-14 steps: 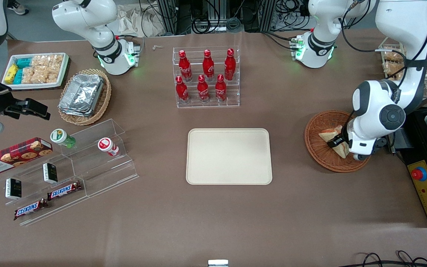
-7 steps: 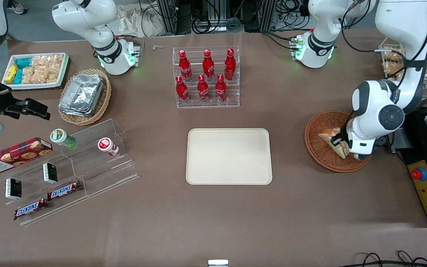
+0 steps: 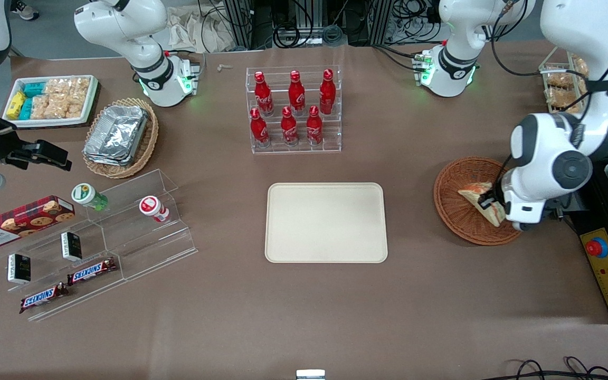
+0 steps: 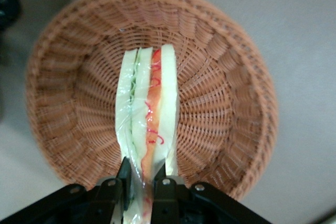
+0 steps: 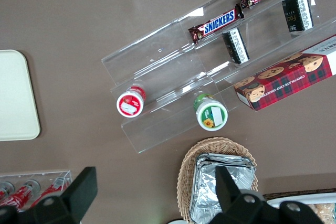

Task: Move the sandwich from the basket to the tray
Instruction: 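Lift the sandwich out of the basket with the left gripper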

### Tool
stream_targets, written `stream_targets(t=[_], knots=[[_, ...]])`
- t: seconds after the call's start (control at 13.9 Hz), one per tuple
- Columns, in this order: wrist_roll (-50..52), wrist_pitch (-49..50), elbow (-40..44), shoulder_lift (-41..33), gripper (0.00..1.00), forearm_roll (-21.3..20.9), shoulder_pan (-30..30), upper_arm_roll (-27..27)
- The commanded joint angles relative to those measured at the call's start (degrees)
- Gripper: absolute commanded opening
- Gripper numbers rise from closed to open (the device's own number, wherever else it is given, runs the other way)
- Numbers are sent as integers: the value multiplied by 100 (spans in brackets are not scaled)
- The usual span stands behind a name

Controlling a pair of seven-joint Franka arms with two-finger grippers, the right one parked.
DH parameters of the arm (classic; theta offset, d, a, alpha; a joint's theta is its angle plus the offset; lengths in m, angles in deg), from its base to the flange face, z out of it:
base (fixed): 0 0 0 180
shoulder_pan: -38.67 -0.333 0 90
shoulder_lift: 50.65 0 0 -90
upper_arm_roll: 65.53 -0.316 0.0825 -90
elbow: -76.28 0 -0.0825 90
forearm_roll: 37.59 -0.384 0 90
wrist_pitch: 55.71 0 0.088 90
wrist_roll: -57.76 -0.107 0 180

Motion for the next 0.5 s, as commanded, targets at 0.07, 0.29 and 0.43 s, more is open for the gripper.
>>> stream_targets(t=[0.07,0.29,0.43], knots=[[96,1401,1443,-10,0,-116,77,62],[61,2028,2385,130,0,-89,156,88],[9,2090,2624,140,0,-89,227,176]])
